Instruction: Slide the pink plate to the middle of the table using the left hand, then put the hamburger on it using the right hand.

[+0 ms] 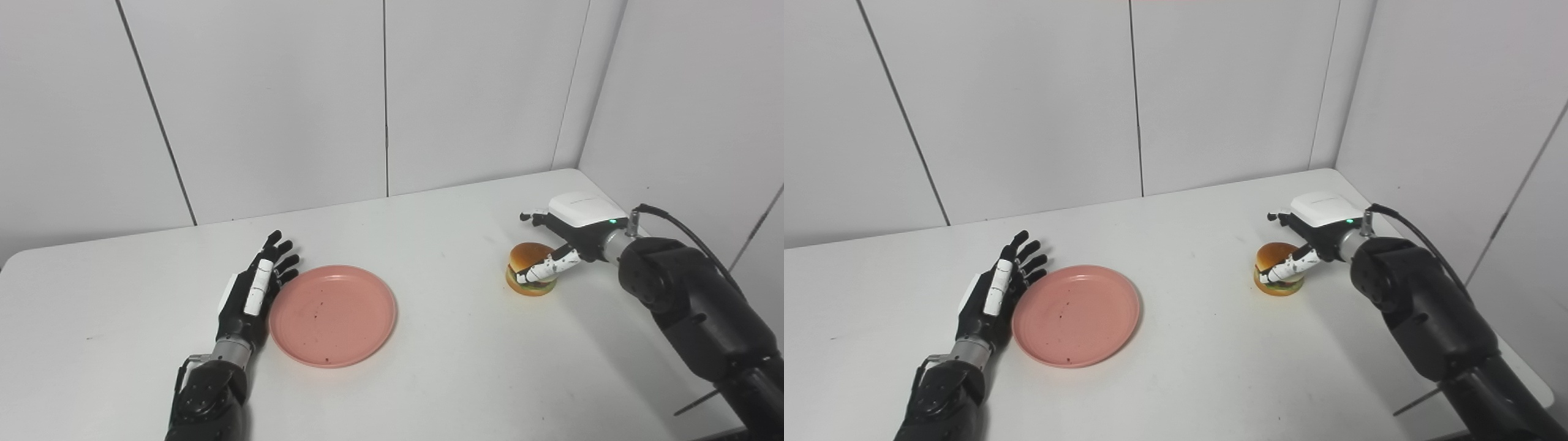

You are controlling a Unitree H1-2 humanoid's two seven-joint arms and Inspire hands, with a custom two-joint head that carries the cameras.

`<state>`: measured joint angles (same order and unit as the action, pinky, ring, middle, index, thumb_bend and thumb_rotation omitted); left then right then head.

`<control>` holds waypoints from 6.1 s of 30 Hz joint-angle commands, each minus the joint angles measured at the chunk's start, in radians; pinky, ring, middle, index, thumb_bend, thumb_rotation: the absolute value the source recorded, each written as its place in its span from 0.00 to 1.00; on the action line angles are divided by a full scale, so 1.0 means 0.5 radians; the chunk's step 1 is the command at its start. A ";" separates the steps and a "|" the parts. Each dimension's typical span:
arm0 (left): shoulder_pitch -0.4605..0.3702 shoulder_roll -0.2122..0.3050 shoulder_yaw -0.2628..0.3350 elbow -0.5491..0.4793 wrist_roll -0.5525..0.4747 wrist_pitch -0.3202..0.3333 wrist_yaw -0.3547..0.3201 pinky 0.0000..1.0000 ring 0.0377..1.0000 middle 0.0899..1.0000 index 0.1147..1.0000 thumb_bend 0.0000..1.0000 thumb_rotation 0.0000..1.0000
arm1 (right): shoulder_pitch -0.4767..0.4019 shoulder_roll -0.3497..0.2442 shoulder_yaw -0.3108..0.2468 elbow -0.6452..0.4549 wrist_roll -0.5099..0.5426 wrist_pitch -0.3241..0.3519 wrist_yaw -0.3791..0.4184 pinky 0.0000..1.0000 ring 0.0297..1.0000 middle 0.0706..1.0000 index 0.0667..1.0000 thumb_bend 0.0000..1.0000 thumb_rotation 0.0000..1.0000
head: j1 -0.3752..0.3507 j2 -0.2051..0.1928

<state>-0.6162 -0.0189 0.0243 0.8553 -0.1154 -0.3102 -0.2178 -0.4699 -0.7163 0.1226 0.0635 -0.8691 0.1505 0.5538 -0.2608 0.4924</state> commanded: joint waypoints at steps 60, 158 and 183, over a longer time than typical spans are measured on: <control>0.198 -0.031 -0.001 -0.091 -0.013 0.066 -0.030 0.86 0.86 0.93 0.93 0.84 0.86 | -0.132 -0.013 0.036 0.199 0.348 0.083 -0.179 0.49 0.53 0.56 0.58 0.90 0.42 | 0.038 0.093; 0.289 -0.122 -0.123 -0.314 0.161 0.166 0.213 0.80 0.82 0.90 0.94 0.79 0.89 | -0.506 0.945 0.516 0.299 0.596 0.181 -0.297 0.43 0.49 0.53 0.58 0.86 0.33 | 0.577 0.163; 0.276 -0.110 -0.133 -0.316 0.168 0.169 0.206 0.76 0.81 0.89 0.92 0.78 0.90 | -0.471 0.745 0.739 0.148 0.238 0.064 -0.316 1.00 1.00 0.98 0.89 1.00 0.50 | 0.554 0.173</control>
<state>-0.5203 -0.0792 -0.0375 0.6682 -0.0348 -0.2146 -0.1120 -0.6732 -0.3345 0.5012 0.1740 -0.7423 0.2033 0.3993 0.0153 0.5783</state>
